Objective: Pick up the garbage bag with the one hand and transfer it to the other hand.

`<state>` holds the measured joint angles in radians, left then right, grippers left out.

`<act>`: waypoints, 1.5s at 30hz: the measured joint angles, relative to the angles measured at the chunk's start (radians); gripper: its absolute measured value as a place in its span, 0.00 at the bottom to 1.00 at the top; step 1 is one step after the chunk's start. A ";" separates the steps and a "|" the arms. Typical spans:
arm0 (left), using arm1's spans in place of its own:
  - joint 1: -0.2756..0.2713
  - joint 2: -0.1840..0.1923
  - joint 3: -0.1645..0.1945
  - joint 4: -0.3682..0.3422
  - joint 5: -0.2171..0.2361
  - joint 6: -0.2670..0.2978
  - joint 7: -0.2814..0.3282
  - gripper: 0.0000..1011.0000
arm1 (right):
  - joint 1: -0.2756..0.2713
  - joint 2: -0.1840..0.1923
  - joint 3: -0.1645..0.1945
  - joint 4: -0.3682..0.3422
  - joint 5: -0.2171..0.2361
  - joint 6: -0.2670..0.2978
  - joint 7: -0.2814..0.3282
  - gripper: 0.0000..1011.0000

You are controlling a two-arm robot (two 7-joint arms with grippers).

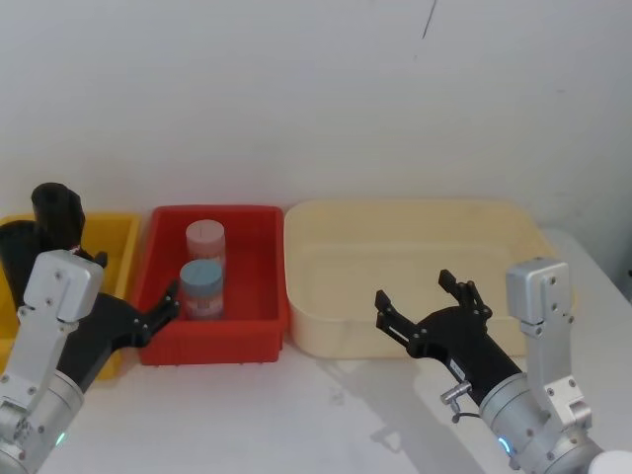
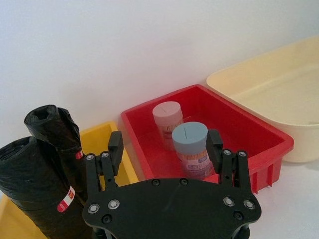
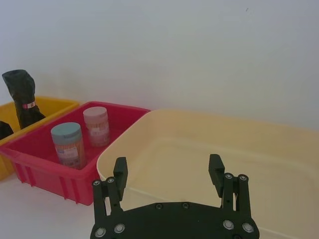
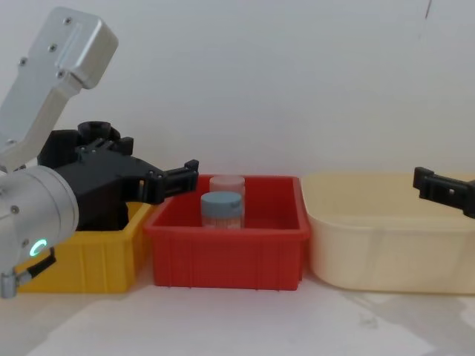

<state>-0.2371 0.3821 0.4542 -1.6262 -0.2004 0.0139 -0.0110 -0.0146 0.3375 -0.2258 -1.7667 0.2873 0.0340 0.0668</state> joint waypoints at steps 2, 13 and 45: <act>0.000 0.000 0.000 0.000 0.000 0.000 0.000 0.99 | 0.000 0.000 0.000 0.000 0.000 0.000 0.000 0.99; 0.000 0.000 0.000 0.000 0.000 0.000 0.000 0.99 | 0.000 0.000 0.000 0.000 0.000 0.000 0.000 0.99; 0.011 0.000 -0.004 -0.014 -0.009 0.014 -0.012 0.99 | 0.000 0.000 0.000 0.000 0.000 0.000 0.000 0.99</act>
<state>-0.2262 0.3822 0.4505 -1.6405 -0.2099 0.0282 -0.0228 -0.0147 0.3374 -0.2259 -1.7668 0.2873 0.0341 0.0668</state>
